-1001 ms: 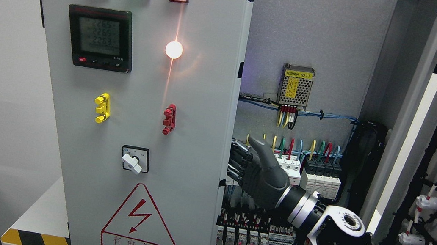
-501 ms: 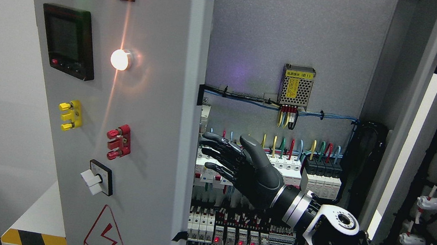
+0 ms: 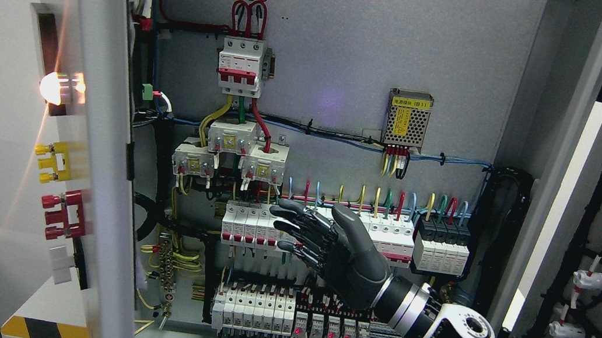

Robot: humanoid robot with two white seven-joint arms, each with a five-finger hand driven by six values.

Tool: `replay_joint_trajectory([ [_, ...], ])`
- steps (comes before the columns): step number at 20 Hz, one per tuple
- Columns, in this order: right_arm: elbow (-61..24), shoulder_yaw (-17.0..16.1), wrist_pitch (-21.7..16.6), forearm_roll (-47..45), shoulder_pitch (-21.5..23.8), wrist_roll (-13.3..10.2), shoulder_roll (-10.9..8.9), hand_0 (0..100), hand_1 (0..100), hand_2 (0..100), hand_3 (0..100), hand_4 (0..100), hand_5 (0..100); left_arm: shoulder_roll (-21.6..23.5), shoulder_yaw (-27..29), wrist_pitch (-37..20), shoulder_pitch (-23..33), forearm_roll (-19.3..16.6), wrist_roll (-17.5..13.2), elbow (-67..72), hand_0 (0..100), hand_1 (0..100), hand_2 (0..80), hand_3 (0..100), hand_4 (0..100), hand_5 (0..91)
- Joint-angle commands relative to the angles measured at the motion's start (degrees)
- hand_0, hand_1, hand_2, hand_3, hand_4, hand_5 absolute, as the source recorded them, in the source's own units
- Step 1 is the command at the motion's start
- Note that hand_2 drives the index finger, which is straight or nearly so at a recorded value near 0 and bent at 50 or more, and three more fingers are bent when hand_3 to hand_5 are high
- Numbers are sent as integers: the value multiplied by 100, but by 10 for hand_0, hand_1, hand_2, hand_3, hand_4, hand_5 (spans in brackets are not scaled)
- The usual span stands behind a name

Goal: Open door with both hands
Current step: 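Push the indicator-light panel's inner edge outward with the right hand, swinging it open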

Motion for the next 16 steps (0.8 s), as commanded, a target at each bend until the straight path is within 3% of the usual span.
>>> replay_joint_trajectory([
  [1, -873, 691, -1, -73, 418, -14, -162, 191, 0, 0, 0, 0, 0, -2, 4, -1, 167, 1, 0, -67, 0, 0, 0, 0, 0, 0],
  [11, -1312, 1789, -10, -64, 1042, -67, -206, 191, 0, 0, 0, 0, 0, 7, 21, -1, 185, 1, 0, -58, 0, 0, 0, 0, 0, 0],
  [16, -1277, 2238, -10, -3, 1069, -128, 22, 191, 0, 0, 0, 0, 0, 15, 22, -1, 185, 1, 0, -58, 0, 0, 0, 0, 0, 0],
])
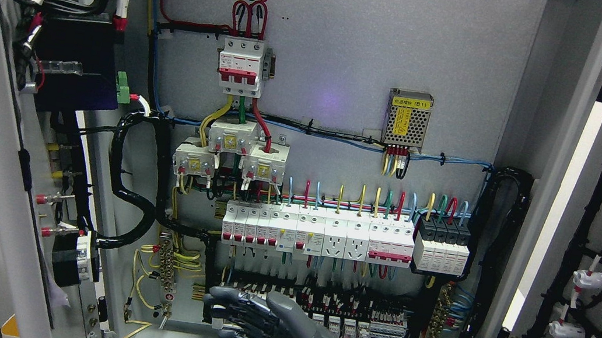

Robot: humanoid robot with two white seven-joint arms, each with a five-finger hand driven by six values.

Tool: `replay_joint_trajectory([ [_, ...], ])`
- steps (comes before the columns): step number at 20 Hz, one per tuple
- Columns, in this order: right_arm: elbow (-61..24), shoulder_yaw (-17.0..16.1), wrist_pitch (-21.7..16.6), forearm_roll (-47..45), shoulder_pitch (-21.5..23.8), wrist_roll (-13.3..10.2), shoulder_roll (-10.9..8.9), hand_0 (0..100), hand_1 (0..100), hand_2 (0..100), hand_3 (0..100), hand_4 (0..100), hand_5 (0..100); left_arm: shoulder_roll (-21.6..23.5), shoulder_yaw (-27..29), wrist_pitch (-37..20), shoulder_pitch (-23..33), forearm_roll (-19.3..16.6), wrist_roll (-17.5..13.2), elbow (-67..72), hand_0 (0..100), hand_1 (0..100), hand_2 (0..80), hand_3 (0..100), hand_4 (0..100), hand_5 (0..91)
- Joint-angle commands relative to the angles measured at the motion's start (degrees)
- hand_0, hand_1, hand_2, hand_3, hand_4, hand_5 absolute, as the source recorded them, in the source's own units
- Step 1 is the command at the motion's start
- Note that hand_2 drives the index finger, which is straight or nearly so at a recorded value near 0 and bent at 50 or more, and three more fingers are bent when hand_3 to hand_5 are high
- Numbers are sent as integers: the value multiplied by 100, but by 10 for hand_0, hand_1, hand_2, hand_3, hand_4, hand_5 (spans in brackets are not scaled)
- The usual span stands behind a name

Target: Open door with both hands

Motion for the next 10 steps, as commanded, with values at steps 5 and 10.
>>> replay_joint_trajectory([
  [5, -247, 1159, 6, 40, 142, -185, 474, 191, 0, 0, 0, 0, 0, 4, 8, -1, 184, 3, 1, -129, 0, 0, 0, 0, 0, 0],
  [10, -229, 1212, 6, 40, 142, -185, 800, 191, 0, 0, 0, 0, 0, 4, 8, -1, 184, 3, 1, -129, 0, 0, 0, 0, 0, 0],
])
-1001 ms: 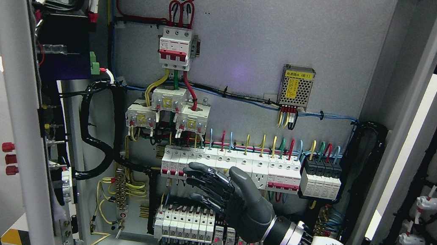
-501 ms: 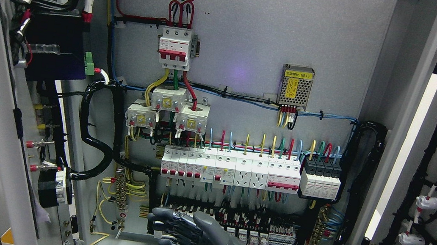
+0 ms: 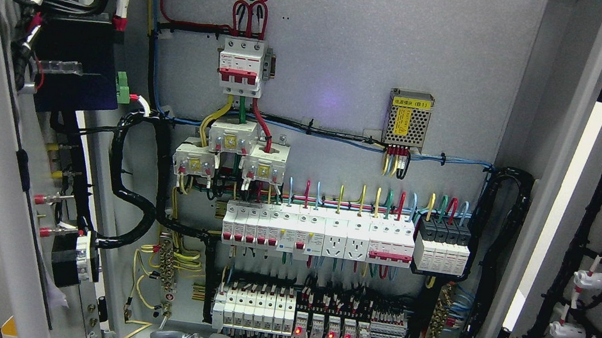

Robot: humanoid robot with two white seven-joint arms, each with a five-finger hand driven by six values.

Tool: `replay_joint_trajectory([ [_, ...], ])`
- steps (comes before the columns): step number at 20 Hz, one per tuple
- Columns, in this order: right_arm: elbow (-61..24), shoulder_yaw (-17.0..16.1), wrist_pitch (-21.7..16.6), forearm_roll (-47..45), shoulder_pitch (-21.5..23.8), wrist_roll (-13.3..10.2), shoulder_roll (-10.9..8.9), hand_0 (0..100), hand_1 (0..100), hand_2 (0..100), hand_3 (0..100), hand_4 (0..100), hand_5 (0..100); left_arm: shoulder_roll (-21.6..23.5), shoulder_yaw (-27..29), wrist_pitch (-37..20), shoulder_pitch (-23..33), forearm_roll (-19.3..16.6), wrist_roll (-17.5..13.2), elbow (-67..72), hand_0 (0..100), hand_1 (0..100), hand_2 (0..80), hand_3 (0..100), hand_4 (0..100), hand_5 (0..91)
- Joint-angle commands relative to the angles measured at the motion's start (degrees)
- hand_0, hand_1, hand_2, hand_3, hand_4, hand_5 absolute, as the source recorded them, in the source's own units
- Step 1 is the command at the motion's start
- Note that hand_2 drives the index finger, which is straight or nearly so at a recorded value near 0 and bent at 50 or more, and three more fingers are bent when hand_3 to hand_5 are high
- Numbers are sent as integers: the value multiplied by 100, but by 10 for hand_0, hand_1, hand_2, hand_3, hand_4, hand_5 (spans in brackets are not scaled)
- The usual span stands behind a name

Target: Open door with both hands

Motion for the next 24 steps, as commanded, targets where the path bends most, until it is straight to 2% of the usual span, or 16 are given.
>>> replay_joint_trajectory([
  [1, -62, 607, 7, 4, -4, -2, 515, 191, 0, 0, 0, 0, 0, 9, 4, -1, 185, 1, 1, -150, 0, 0, 0, 0, 0, 0],
  [4, -62, 775, 24, 4, -91, -2, 611, 191, 0, 0, 0, 0, 0, 9, 4, -1, 185, -8, 1, -168, 0, 0, 0, 0, 0, 0],
  [15, 236, 801, 51, 4, -382, -11, 1077, 191, 0, 0, 0, 0, 0, 167, -40, -9, 202, 10, 1, -430, 0, 0, 0, 0, 0, 0],
  [19, 421, 801, 51, 12, -391, -11, 1095, 191, 0, 0, 0, 0, 0, 335, -40, -9, 719, -8, 1, -1676, 0, 0, 0, 0, 0, 0],
  [24, 597, 793, 42, 12, -470, -37, 1148, 191, 0, 0, 0, 0, 0, 457, -58, -9, 817, -8, 1, -2232, 0, 0, 0, 0, 0, 0],
])
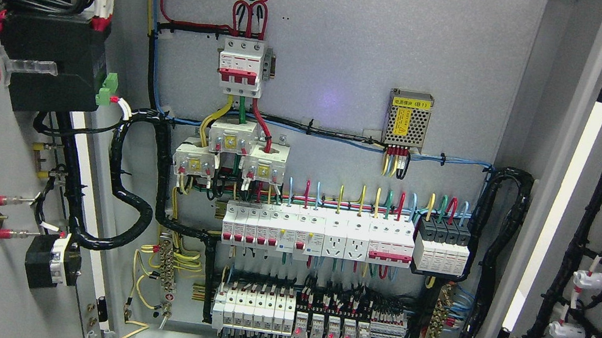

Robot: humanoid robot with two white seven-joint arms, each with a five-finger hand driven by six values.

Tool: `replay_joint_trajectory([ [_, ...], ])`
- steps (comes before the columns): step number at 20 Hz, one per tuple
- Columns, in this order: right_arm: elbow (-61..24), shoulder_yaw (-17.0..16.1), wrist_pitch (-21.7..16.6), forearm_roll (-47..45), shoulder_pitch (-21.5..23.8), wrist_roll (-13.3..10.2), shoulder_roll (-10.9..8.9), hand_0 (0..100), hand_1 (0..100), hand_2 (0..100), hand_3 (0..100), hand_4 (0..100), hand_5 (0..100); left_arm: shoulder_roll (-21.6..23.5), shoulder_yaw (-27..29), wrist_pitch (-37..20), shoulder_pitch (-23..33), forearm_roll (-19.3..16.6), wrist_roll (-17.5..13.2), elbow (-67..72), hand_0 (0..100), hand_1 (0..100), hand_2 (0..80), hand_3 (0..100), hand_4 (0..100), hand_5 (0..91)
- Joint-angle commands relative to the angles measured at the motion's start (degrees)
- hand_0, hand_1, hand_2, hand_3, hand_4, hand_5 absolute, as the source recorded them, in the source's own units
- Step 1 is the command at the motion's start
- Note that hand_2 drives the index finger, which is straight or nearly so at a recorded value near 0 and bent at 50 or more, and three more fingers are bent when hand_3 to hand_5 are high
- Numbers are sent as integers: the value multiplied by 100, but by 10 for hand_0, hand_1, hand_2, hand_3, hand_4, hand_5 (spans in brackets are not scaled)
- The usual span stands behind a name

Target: Open door with both hands

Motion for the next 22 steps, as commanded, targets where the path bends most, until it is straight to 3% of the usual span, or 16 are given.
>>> replay_joint_trajectory([
  [1, 353, 105, -14, 1, -91, -78, 268, 191, 0, 0, 0, 0, 0, 336, -49, -2, 258, -4, 2, -1388, 0, 0, 0, 0, 0, 0],
  [4, 337, 158, -22, -17, -161, -158, 268, 191, 0, 0, 0, 0, 0, 443, -67, -2, 310, -21, 2, -1845, 0, 0, 0, 0, 0, 0],
  [8, 301, -35, -31, -17, -100, -140, 172, 191, 0, 0, 0, 0, 0, 574, -242, -2, 468, -21, 2, -2592, 0, 0, 0, 0, 0, 0],
  [12, 47, -316, -49, -61, 66, -123, -363, 191, 0, 0, 0, 0, 0, 680, -295, -20, 661, -13, 2, -3313, 0, 0, 0, 0, 0, 0],
  [16, -358, -1045, -40, -70, 646, -114, -1093, 191, 0, 0, 0, 0, 0, 890, -505, -300, 1127, -13, 2, -4288, 0, 0, 0, 0, 0, 0],
  [22, -779, -1713, -49, -17, 1191, -193, -1612, 191, 0, 0, 0, 0, 0, 1189, -831, -406, 1628, -4, 2, -5483, 0, 0, 0, 0, 0, 0],
])
